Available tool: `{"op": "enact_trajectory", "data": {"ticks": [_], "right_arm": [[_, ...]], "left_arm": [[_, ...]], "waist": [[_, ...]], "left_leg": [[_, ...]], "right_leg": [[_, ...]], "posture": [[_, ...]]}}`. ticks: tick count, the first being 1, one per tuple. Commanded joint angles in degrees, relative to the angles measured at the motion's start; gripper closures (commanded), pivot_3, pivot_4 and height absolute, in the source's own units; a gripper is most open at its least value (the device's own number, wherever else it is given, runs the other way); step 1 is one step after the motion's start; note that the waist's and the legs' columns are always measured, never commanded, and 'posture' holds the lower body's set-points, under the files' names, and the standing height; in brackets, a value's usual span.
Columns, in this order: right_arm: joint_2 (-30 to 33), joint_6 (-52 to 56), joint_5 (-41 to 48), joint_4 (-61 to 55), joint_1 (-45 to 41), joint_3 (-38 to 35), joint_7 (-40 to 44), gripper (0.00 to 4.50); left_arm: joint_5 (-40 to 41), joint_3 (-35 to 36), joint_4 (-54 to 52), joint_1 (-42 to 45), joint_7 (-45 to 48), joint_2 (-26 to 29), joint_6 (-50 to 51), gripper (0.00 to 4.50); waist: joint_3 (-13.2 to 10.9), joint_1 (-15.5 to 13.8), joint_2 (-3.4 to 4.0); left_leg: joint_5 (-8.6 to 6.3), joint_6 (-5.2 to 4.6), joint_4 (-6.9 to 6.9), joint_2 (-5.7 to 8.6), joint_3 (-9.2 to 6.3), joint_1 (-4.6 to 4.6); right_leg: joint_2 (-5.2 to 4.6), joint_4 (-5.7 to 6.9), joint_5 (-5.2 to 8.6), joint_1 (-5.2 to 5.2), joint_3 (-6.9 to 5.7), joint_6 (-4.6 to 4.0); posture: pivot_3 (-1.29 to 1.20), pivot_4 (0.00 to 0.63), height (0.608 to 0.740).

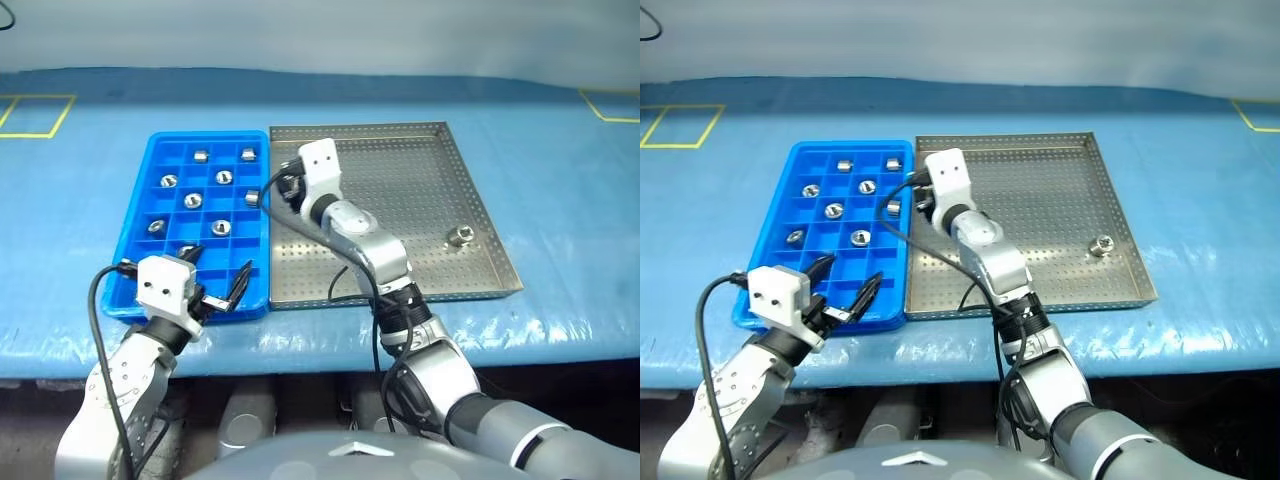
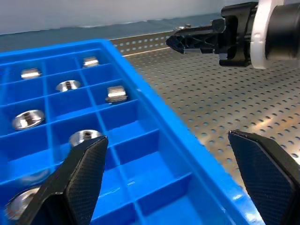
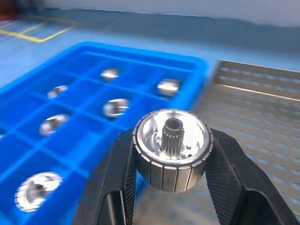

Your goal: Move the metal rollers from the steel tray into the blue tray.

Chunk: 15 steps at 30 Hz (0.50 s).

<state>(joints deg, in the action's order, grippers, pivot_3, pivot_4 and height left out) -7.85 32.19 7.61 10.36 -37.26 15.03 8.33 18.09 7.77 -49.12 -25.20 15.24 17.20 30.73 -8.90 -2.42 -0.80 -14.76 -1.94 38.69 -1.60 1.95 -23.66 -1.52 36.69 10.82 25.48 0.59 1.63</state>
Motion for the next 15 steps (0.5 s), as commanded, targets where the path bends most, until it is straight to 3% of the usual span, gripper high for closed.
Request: {"op": "enact_trajectory", "data": {"ticks": [1, 6, 15], "right_arm": [[-4.4, 1.8, 1.1, -4.3, 0.2, 4.2, 2.9, 2.80], [-2.5, 5.4, 1.4, -8.6, 5.3, 9.9, 4.9, 2.80], [4.4, 12.5, -0.1, -16.6, 13.2, 11.8, 7.2, 2.80]], "left_arm": [[0.3, 2.5, -4.6, -3.3, -1.1, -1.3, -2.5, 0.00], [-0.3, 2.7, -6.1, -7.2, -1.9, -2.2, -3.7, 0.00], [-0.4, -0.4, -4.7, -4.9, -1.5, -1.3, -3.2, 0.00]], "waist": [[0.0, -1.0, -0.02], [0.0, -2.5, -0.02], [0.0, -3.2, -0.02]], "left_leg": [[0.00, 0.00, 0.00, 0.03, -0.01, -0.01], [-0.01, 0.02, 0.00, 0.02, -0.07, -0.02], [-0.02, 0.04, -0.02, -0.02, -0.20, -0.04]], "right_leg": [[-0.06, -0.01, 0.00, -0.01, -0.03, 0.01], [-0.10, -0.32, -0.03, -0.02, -0.16, 0.09], [-0.10, -0.59, -0.04, -0.02, -0.40, 0.12]], "posture": [[0.33, 0.150, 0.740], [0.33, 0.150, 0.740], [0.32, 0.150, 0.740]]}}
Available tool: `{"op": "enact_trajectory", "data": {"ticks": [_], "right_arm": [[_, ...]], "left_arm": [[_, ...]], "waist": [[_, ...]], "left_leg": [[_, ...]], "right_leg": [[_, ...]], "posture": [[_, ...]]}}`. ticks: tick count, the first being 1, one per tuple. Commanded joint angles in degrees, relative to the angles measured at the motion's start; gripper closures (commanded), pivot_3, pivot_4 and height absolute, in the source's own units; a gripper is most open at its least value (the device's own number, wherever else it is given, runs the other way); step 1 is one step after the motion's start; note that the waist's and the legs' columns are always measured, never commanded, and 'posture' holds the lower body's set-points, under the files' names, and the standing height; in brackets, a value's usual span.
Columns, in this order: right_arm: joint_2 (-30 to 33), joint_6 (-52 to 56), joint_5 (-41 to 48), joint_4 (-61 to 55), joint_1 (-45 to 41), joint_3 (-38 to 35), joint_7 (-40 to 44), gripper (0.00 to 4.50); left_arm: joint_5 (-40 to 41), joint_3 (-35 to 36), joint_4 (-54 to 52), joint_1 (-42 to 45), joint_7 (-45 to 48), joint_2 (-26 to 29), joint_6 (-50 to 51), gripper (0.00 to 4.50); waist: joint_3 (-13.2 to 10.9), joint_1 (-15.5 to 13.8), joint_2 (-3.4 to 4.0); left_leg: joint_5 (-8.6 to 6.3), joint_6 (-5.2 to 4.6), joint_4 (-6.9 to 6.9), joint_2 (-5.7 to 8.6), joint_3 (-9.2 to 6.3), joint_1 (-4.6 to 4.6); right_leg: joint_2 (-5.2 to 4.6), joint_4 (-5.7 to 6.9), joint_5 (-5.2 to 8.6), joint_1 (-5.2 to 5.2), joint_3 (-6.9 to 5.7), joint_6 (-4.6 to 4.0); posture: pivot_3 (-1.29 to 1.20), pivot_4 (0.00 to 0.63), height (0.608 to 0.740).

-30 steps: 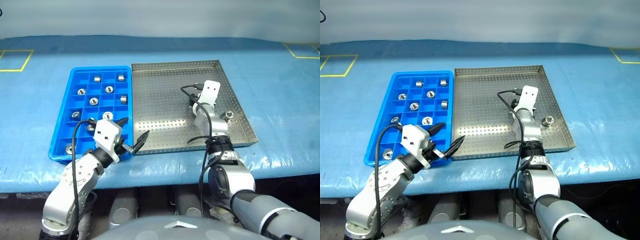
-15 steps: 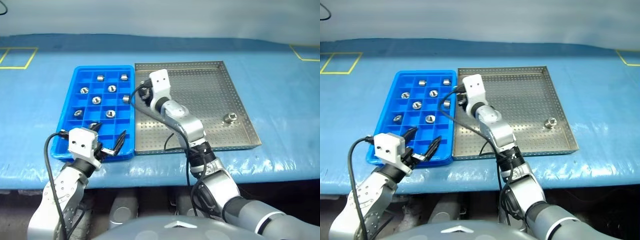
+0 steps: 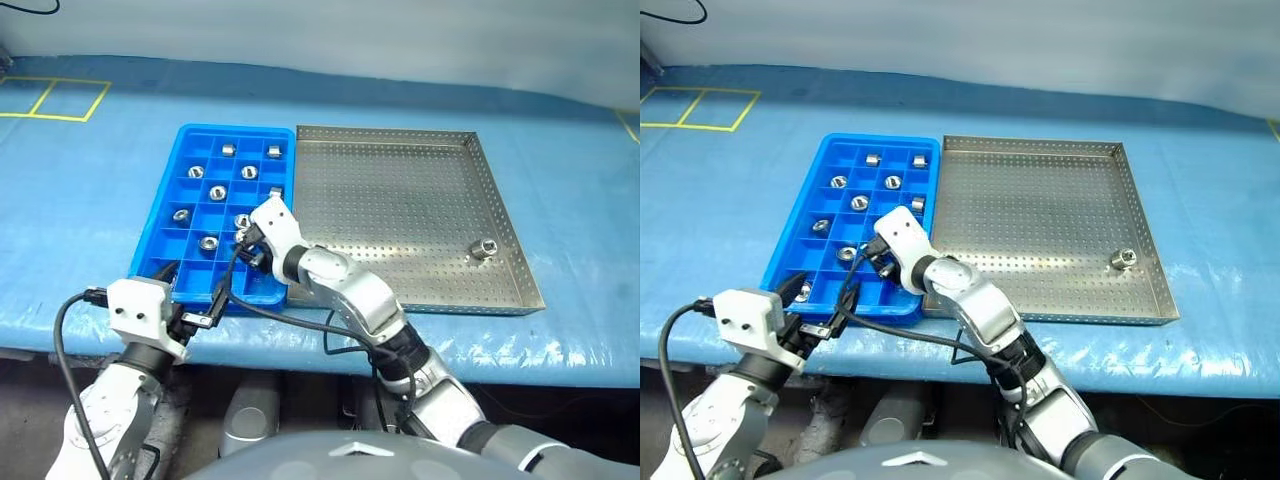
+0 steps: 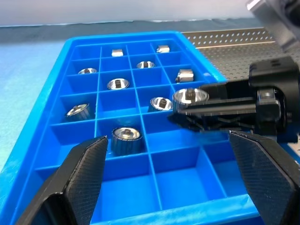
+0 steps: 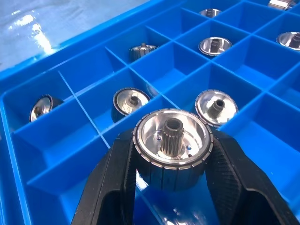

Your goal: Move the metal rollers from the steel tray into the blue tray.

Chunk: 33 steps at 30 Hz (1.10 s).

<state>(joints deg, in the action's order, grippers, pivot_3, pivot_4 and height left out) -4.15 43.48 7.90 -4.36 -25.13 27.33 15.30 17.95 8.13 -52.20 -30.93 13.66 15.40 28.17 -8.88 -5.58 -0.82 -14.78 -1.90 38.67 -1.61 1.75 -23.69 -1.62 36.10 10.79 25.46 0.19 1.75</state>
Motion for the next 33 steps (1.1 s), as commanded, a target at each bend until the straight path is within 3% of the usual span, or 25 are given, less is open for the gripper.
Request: {"op": "enact_trajectory", "data": {"ticks": [1, 8, 12, 18, 22, 27, 33], "right_arm": [[0.7, 1.3, -0.6, -1.8, 1.0, -1.1, -0.2, 2.45], [0.4, 2.5, -0.6, -4.7, 0.9, -5.4, -2.2, 0.19], [2.6, 0.4, -3.0, -7.6, 1.0, -11.9, -6.8, 0.19], [6.6, -4.7, -8.3, -4.0, 0.8, -30.5, -22.7, 0.19], [5.7, -8.9, -9.6, -2.3, 2.2, -38.0, -30.8, 0.19], [-0.5, -9.7, -7.6, -3.5, 4.4, -43.3, -36.7, 0.19], [-5.7, -9.9, -6.6, -5.0, 8.2, -43.2, -39.1, 0.19]], "left_arm": [[-0.2, -0.9, -1.2, 1.5, 0.1, 0.6, -0.5, 0.00], [0.7, -2.4, 0.6, 6.3, 1.4, 2.4, 0.9, 0.00], [1.5, -3.2, 1.7, 9.3, 2.6, 3.4, 1.6, 0.00], [2.3, -5.9, 5.3, 14.1, 5.0, 4.5, 2.6, 0.00], [2.6, -7.0, 7.9, 17.5, 6.5, 4.9, 2.9, 0.00], [3.0, -7.5, 9.5, 19.7, 7.8, 5.6, 3.1, 0.00], [3.3, -7.3, 9.4, 19.7, 8.1, 6.0, 3.4, 0.00]], "waist": [[0.0, 0.1, 0.02], [0.0, 0.0, 0.01], [0.0, 0.2, 0.01], [0.0, 2.0, 0.03], [0.0, 4.0, 0.03], [0.0, 7.0, 0.06], [0.0, 7.7, 0.09]], "left_leg": [[0.00, 0.00, 0.00, -0.01, -0.01, 0.00], [0.00, 0.00, 0.00, 0.04, -0.08, -0.03], [0.01, 0.00, 0.01, 0.08, -0.08, -0.06], [0.02, 0.01, 0.02, 0.11, -0.03, -0.21], [0.02, 0.01, -0.03, 0.14, 0.03, -0.21], [0.02, 0.00, -0.10, 0.04, 0.25, -0.04], [0.04, -0.03, -0.04, 0.04, 0.38, 0.07]], "right_leg": [[0.00, 0.00, 0.00, 0.00, -0.02, 0.00], [-0.03, -0.03, -0.02, -0.05, -0.10, 0.02], [-0.05, -0.08, -0.04, -0.06, -0.10, 0.05], [0.00, -0.05, -0.07, -0.16, -0.06, 0.05], [0.11, -0.05, -0.17, -0.14, 0.08, -0.12], [0.26, 0.08, -0.21, -0.09, 0.42, -0.11], [0.17, 0.36, -0.10, -0.05, 0.61, 0.08]], "posture": [[0.27, 0.150, 0.740], [0.21, 0.150, 0.740], [0.16, 0.150, 0.740], [0.06, 0.150, 0.740], [0.02, 0.150, 0.740], [-0.01, 0.150, 0.740], [-0.01, 0.150, 0.740]]}}
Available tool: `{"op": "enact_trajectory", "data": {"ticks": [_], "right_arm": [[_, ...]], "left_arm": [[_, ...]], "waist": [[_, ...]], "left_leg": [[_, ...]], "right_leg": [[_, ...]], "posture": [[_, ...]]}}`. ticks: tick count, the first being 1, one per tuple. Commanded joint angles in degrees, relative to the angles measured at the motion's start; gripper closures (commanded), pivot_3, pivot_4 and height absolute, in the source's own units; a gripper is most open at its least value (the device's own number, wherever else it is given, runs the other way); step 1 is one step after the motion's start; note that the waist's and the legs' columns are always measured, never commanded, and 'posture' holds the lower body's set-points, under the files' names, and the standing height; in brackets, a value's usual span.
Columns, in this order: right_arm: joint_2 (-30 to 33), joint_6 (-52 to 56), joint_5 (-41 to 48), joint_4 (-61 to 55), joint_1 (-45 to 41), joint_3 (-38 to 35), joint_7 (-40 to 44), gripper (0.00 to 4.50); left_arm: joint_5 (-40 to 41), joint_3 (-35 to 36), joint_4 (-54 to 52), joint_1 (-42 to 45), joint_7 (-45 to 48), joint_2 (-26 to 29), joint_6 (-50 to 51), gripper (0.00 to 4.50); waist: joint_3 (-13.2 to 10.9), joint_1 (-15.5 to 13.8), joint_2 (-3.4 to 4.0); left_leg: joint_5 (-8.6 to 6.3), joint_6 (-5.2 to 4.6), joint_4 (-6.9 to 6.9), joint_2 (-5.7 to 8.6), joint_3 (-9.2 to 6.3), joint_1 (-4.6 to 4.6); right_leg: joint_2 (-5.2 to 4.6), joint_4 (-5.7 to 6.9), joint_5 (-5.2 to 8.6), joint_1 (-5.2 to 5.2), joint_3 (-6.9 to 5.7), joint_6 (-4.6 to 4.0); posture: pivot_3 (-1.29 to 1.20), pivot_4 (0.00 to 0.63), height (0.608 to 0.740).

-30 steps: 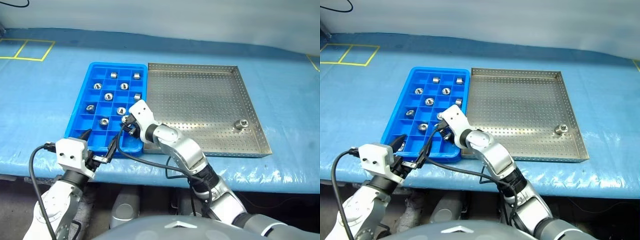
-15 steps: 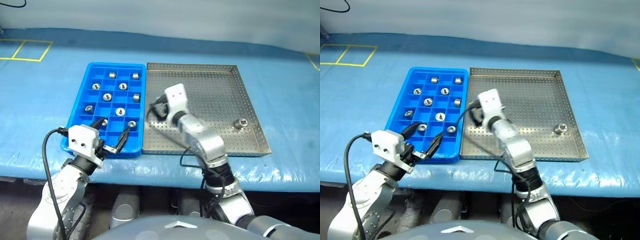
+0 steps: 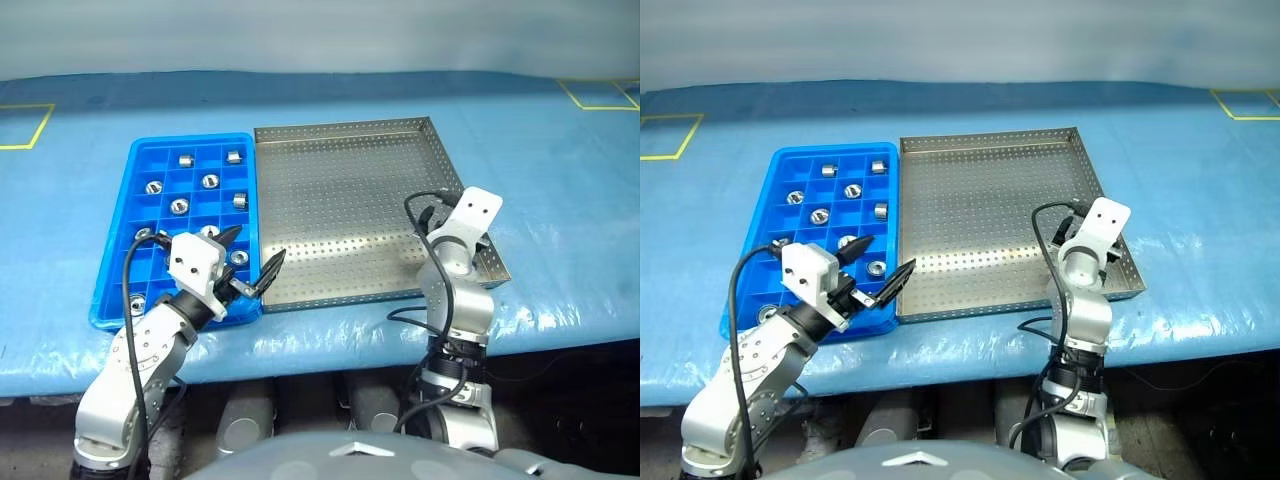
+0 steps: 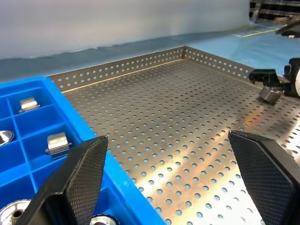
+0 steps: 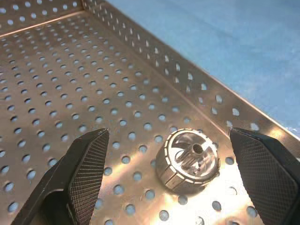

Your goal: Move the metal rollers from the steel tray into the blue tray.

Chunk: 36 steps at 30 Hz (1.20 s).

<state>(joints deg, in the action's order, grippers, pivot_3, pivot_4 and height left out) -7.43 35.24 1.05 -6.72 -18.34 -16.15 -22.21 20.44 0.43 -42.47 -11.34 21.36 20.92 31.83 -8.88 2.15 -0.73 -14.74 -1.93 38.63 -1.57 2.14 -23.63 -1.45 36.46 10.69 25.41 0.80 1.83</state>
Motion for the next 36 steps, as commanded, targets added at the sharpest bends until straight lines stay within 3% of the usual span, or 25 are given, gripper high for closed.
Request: {"op": "enact_trajectory", "data": {"ticks": [1, 9, 19, 36], "right_arm": [[-2.6, -2.2, 0.1, -2.2, 1.6, 0.1, -2.3, 0.19], [-3.5, -4.2, 1.4, -1.2, 1.4, -0.8, -6.3, 0.19], [-2.8, -3.2, -2.6, -9.2, 7.2, 15.1, -3.2, 0.19], [-4.7, -3.9, 5.0, -3.5, 7.2, 9.3, -12.5, 0.19]], "left_arm": [[0.8, 0.5, -0.4, 0.1, 0.4, 0.5, -0.2, 0.00], [0.8, 0.9, -0.7, -0.8, 0.2, 0.4, -0.5, 0.00], [0.8, 1.6, -1.2, -2.1, -0.2, 0.2, -0.8, 0.00], [0.8, 1.7, -1.2, -2.6, -0.2, -0.1, -1.1, 0.00]], "waist": [[0.0, 0.0, -0.01], [0.0, 0.0, 0.00], [0.0, -0.3, -0.03], [0.0, -0.8, -0.02]], "left_leg": [[0.00, 0.00, 0.03, 0.00, 0.00, 0.00], [0.00, 0.00, 0.15, 0.00, 0.00, 0.02], [0.00, 0.00, 0.15, -0.01, 0.00, 0.05], [0.00, 0.00, 0.26, -0.01, 0.01, 0.01]], "right_leg": [[0.00, 0.00, 0.00, -0.01, 0.00, 0.01], [-0.01, 0.22, 0.02, 0.02, 0.02, -0.02], [0.01, 0.31, 0.06, 0.05, 0.03, -0.06], [-0.03, 0.30, 0.06, 0.05, 0.03, -0.05]], "posture": [[0.00, 0.150, 0.740], [0.02, 0.150, 0.740], [0.03, 0.150, 0.740], [0.04, 0.150, 0.740]]}}
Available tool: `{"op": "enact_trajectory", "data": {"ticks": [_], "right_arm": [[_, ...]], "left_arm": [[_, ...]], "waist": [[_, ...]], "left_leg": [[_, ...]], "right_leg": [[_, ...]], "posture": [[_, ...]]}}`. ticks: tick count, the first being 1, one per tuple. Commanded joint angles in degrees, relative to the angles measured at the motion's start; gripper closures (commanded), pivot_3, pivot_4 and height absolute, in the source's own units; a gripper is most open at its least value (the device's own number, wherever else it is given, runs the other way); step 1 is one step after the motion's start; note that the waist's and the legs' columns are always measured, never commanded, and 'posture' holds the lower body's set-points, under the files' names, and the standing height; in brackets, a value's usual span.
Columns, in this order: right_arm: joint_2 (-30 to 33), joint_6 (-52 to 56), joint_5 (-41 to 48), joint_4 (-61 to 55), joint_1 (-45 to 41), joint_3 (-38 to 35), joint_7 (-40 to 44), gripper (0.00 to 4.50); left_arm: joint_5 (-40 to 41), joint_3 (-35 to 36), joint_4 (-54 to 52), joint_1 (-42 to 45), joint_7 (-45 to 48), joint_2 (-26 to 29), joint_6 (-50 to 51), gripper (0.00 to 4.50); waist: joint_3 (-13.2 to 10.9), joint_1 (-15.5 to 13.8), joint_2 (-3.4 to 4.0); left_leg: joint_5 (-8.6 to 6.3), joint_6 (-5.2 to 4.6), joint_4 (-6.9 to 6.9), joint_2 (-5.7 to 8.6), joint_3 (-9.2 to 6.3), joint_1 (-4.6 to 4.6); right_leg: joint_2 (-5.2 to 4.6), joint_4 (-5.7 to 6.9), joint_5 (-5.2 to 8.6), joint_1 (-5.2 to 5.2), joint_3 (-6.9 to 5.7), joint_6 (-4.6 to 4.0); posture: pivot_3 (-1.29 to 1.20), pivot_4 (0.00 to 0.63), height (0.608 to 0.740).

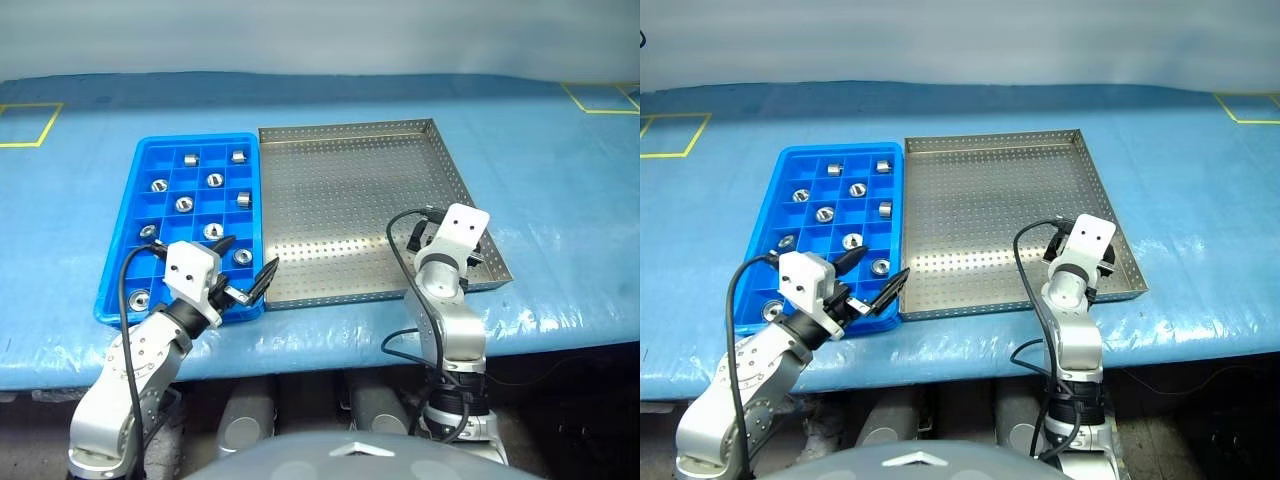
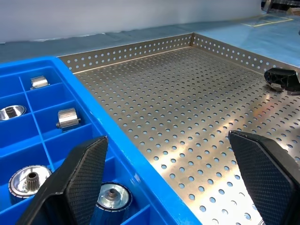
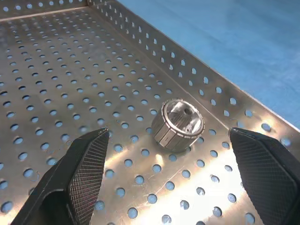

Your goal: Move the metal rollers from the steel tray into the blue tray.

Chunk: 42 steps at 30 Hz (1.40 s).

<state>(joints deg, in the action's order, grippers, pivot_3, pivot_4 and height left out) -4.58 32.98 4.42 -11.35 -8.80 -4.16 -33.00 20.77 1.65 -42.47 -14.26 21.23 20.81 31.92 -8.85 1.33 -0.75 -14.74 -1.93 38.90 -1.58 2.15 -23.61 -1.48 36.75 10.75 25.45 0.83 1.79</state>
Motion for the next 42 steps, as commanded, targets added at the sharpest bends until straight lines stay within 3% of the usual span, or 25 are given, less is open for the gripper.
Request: {"op": "enact_trajectory", "data": {"ticks": [1, 12, 19, 23, 33, 38, 42], "right_arm": [[-7.7, -2.7, 2.7, 3.0, -3.5, -3.9, -2.5, 0.19], [-6.0, -9.9, 6.3, 17.9, -14.4, -12.4, -6.0, 0.19], [-5.3, -10.2, 6.0, 22.9, -16.9, -14.6, -7.6, 0.19], [-5.2, -9.7, 5.1, 23.4, -16.7, -14.3, -7.7, 1.06], [-5.4, -9.6, 3.1, 23.4, -16.6, -13.2, -6.6, 4.33], [-5.3, -9.5, -0.5, 20.0, -15.7, -7.4, -3.3, 4.47], [-7.8, -5.7, 3.3, 16.8, -14.7, -5.8, 1.3, 4.47]], "left_arm": [[0.4, 0.4, -1.1, 0.3, -0.1, 0.0, -1.1, 0.00], [0.3, 0.9, -1.6, -0.2, -0.4, -0.1, -1.3, 0.00], [0.4, 1.3, -2.1, -0.7, -0.7, 0.0, -1.4, 0.00], [0.3, 1.4, -2.4, -1.1, -1.0, -0.1, -1.5, 0.00], [0.3, 1.5, -2.7, -1.4, -1.7, -0.2, -1.8, 0.00], [0.2, 2.0, -3.1, -1.9, -2.3, -0.4, -2.0, 0.00], [0.2, 1.9, -3.2, -2.3, -2.6, -0.4, -2.0, 0.00]], "waist": [[0.0, 0.0, -0.01], [0.0, 0.0, -0.03], [0.0, 0.0, -0.03], [0.0, -0.1, -0.03], [0.0, 0.0, -0.03], [0.0, -0.2, 0.00], [0.0, -0.6, 0.01]], "left_leg": [[0.00, 0.00, 0.00, 0.00, 0.00, -0.01], [0.00, 0.00, -0.01, -0.03, -0.08, -0.01], [0.00, -0.01, 0.11, 0.00, -0.03, 0.04], [0.00, -0.01, 0.10, 0.00, -0.04, 0.03], [0.01, -0.01, 0.10, -0.04, -0.03, 0.06], [0.00, -0.01, 0.05, -0.02, -0.02, 0.00], [0.01, -0.02, 0.03, -0.02, -0.03, -0.01]], "right_leg": [[-0.01, -0.01, 0.00, 0.00, 0.00, 0.00], [0.08, 0.03, -0.01, -0.03, -0.03, -0.01], [0.01, 0.03, -0.05, -0.12, -0.01, 0.06], [0.03, 0.04, -0.04, -0.10, -0.01, 0.05], [0.05, 0.06, -0.04, -0.09, 0.00, 0.04], [0.03, 0.03, -0.04, -0.03, 0.01, 0.04], [0.02, 0.03, -0.03, -0.01, 0.00, 0.03]], "posture": [[0.04, 0.150, 0.740], [0.06, 0.150, 0.740], [0.08, 0.150, 0.740], [0.08, 0.150, 0.740], [0.10, 0.150, 0.740], [0.11, 0.150, 0.740], [0.11, 0.150, 0.740]]}}
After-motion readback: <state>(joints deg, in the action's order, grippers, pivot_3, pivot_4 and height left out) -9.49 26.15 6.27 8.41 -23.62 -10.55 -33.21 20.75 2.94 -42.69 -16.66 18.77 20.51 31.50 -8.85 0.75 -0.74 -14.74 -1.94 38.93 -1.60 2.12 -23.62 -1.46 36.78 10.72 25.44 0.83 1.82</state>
